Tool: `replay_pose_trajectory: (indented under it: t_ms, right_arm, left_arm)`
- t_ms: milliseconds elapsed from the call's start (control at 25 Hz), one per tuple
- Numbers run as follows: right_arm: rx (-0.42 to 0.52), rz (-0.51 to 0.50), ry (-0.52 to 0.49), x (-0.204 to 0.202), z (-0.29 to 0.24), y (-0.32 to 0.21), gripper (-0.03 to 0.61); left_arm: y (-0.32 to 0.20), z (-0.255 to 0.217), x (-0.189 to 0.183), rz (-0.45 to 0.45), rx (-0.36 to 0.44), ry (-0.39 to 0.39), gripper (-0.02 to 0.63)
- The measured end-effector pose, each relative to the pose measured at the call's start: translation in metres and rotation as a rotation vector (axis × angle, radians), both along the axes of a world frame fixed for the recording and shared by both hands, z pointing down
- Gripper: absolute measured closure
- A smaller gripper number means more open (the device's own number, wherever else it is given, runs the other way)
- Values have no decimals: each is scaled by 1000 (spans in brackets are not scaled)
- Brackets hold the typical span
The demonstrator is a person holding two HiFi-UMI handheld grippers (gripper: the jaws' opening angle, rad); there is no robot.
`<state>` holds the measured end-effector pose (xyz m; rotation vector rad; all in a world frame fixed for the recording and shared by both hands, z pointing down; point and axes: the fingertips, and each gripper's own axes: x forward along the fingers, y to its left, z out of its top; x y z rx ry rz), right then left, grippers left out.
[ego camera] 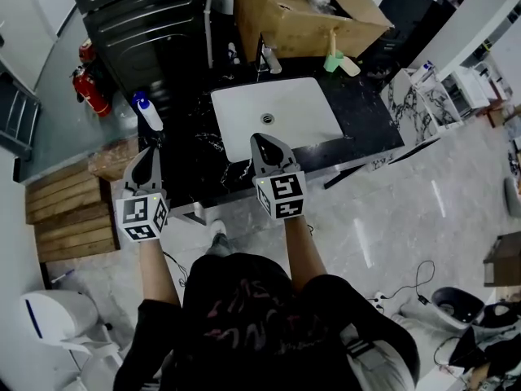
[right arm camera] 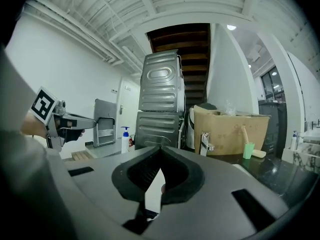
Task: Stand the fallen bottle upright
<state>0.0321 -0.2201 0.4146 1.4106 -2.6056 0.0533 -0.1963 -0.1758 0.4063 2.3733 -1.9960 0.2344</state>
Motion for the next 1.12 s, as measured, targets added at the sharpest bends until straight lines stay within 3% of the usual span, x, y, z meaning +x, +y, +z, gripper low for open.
replay_pose_trajectory:
  t_ms: [560, 1120]
  right_arm:
    - [21, -9, -23, 11, -12, 42, 565]
    - [33, -7, -36, 15, -17, 44, 565]
  left_arm:
    - [49, -11, 2, -38, 19, -4, 599]
    - [51, -15, 13, -17, 26, -19, 600]
